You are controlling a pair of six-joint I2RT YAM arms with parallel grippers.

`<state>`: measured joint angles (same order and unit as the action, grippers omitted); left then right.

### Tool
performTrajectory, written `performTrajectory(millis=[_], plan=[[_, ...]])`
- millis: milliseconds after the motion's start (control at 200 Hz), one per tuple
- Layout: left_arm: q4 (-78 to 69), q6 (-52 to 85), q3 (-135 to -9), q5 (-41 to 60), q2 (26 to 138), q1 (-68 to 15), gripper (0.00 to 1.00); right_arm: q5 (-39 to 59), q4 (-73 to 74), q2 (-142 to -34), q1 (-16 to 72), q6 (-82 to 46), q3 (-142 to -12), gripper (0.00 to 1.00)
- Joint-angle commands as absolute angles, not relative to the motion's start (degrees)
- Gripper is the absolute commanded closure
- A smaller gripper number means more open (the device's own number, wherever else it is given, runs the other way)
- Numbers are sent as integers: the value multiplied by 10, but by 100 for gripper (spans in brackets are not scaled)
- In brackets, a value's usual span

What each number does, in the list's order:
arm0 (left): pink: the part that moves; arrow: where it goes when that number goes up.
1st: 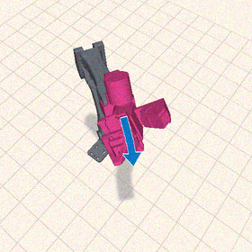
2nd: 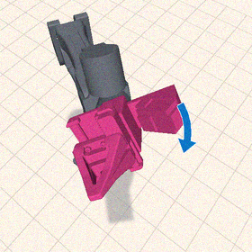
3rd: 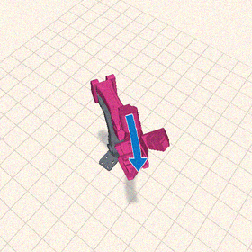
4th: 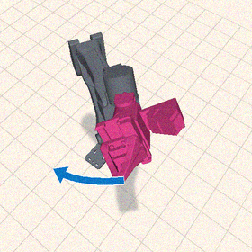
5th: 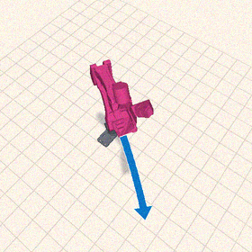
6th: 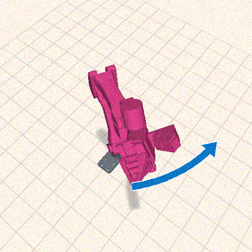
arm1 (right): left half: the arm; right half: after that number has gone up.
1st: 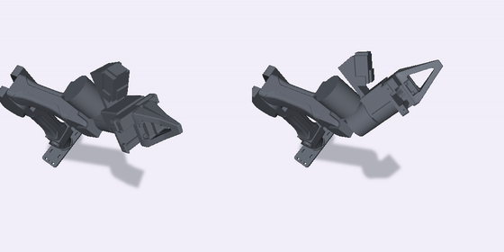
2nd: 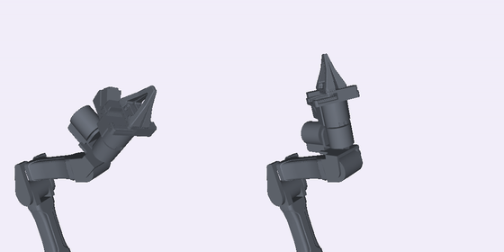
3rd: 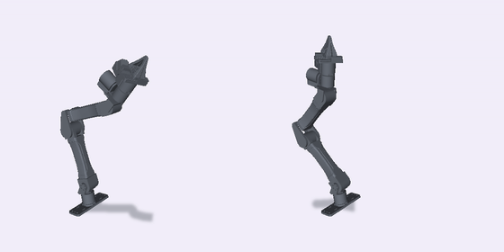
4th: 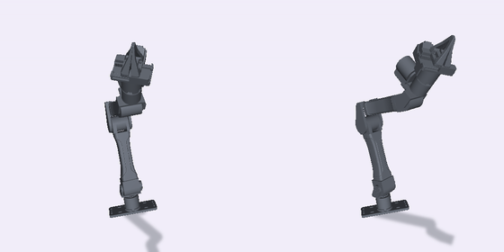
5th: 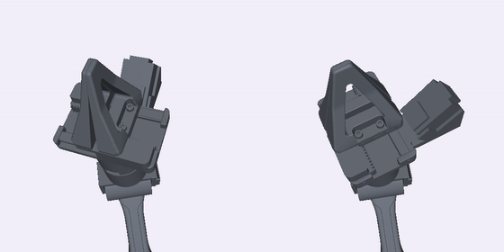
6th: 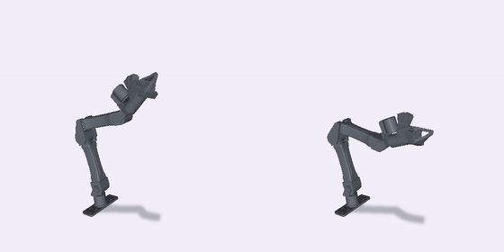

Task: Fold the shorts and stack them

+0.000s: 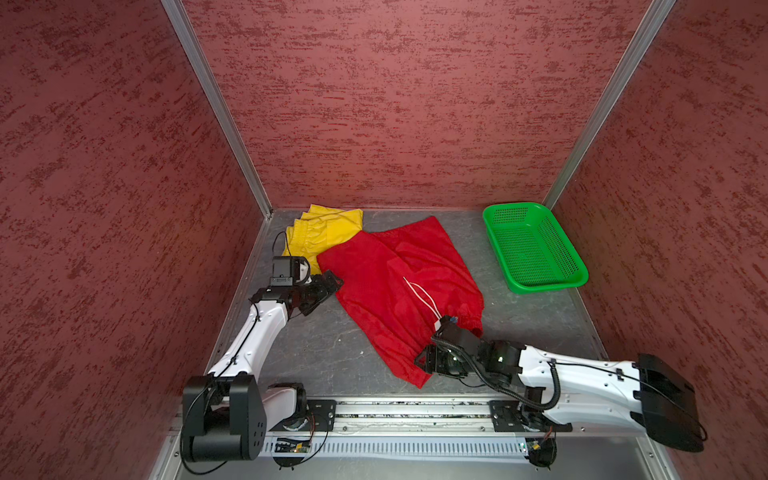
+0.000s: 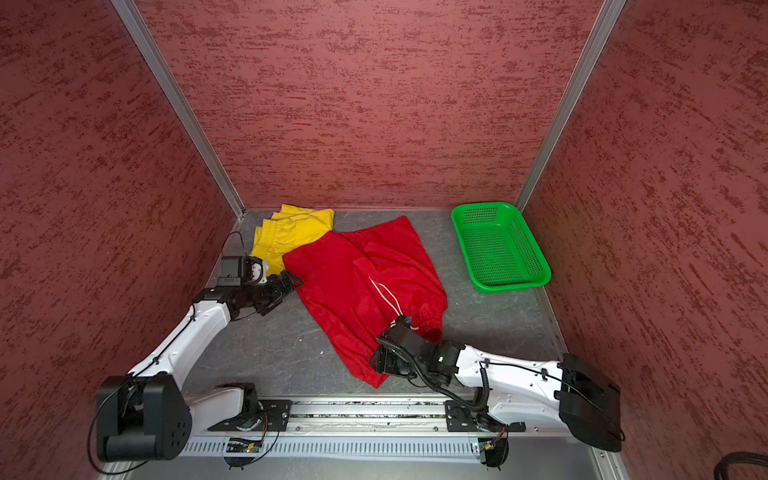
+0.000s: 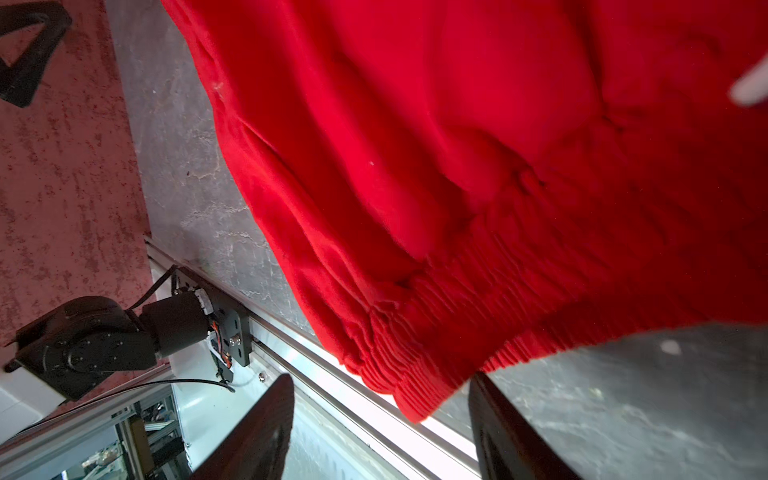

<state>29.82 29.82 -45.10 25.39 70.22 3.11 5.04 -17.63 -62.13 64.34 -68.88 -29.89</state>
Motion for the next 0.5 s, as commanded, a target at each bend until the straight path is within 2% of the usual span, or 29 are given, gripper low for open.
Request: performTrajectory(millis=[0,230,346,496], plan=[[265,285,-480,265,738,52,4,4,-211,-583,648,-757,-293,31],[236,293,-547,270,848,69,12,79,-106,-566,649,-758,-248,31],[235,287,-587,252,898,73,18,68,-46,-562,652,-778,-217,31],[233,286,-627,227,947,76,19,70,-10,-579,652,-785,-202,30]])
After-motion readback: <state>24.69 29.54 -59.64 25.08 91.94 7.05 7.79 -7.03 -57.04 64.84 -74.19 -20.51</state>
